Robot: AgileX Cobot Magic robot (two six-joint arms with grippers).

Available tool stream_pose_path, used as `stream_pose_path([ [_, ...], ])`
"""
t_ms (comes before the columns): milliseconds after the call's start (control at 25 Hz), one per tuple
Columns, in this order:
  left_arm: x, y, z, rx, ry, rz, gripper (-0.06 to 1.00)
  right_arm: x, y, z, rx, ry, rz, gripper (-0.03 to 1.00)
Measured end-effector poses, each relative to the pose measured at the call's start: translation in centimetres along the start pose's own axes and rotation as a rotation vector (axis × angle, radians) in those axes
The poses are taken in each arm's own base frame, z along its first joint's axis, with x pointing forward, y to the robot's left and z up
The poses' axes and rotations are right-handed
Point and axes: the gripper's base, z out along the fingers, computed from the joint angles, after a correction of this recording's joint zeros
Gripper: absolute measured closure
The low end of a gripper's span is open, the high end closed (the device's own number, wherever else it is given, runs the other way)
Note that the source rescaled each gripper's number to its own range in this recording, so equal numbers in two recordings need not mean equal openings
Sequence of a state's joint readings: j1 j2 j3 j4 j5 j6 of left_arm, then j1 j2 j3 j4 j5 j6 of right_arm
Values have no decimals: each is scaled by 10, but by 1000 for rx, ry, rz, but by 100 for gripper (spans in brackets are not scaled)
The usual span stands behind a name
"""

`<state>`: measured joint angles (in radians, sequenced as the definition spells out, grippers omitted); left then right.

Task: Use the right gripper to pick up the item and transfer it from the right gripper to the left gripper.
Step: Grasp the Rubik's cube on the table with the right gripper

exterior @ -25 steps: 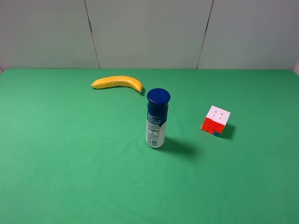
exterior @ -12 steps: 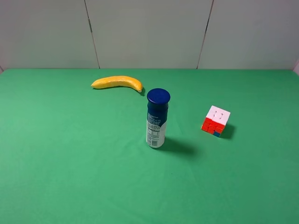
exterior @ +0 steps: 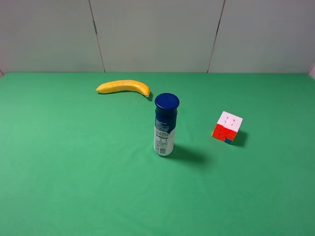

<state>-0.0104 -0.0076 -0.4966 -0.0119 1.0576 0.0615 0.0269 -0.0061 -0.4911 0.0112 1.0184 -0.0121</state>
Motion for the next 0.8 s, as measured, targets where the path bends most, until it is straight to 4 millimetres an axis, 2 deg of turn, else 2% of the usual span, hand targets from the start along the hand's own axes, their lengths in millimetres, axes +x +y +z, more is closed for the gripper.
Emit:
stream_pose_path([
  [680, 0, 0, 0, 0, 0, 0, -6, 0, 0, 0, -4, 0, 14, -3],
  [800, 0, 0, 0, 0, 0, 0, -6, -6, 0, 2, -4, 31, 23, -3],
])
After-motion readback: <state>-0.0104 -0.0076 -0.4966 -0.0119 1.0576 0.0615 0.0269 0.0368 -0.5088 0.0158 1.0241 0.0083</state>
